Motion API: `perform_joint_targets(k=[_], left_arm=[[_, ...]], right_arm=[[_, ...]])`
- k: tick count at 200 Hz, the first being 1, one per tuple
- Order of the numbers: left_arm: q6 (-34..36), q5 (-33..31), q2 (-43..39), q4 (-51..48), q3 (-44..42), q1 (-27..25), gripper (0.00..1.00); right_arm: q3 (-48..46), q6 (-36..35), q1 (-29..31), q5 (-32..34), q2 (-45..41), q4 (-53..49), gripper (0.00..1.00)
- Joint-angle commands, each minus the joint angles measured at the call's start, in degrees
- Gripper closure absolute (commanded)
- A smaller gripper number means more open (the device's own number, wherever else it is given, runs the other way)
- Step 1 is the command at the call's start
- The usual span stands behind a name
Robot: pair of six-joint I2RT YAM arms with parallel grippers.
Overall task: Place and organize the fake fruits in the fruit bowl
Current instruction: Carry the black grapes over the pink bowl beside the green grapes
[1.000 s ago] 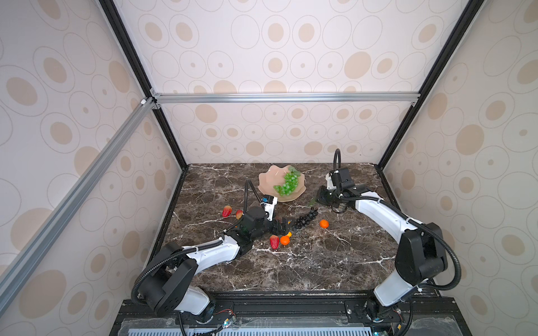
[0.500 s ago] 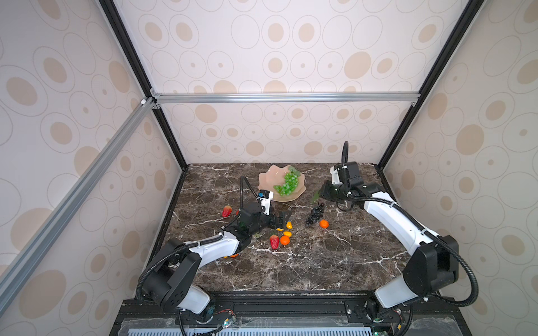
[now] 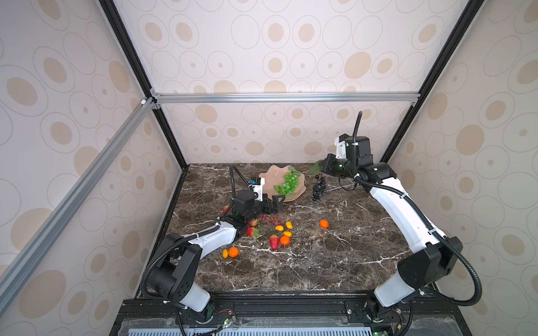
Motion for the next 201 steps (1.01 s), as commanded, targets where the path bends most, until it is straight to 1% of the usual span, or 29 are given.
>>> perform_joint_targets(k=[1, 29, 46, 88, 119, 152, 174, 201], left_arm=[[-0.51, -0.04, 1.43, 0.46, 3.24, 1.22, 0.02], [-0.54, -1.79, 2.86, -0.39, 4.79, 1.73, 0.02], [0.23, -1.66, 3.53, -0.86, 5.5, 1.86, 0.02], [0.93, -1.06, 4.02, -0.36, 4.98, 1.86, 0.02], [1.35, -2.07, 2.84, -0.75, 3.42, 1.9, 0.02], [1.42, -2.01, 2.09, -0.77, 1.93, 1.88, 0.02], [1.16, -2.26, 1.73, -0.55, 1.38, 1.89, 0.02], [1.91, -1.11, 2.79, -1.45, 2.87, 1.87, 0.02]], right_arm=[[4.58, -0.78, 0.61, -0.72, 4.41, -1.67, 1.0], [10.3, -1.14, 1.91, -1.7, 9.82, -2.35, 1.0], [13.46, -1.11, 2.68, -2.41, 13.0, -2.64, 1.0], [20.1, 0.07, 4.08, -4.83, 19.95, -2.96, 1.0], [24.96, 0.47, 4.88, -5.49, 24.83, -4.65, 1.0], [25.11, 0.84, 5.21, -5.27, 26.7, -4.49, 1.0], [24.72, 0.26, 5.21, -3.05, 28.22, -4.76, 1.0], [23.83, 0.47, 4.57, -1.76, 30.29, -4.11, 1.0]])
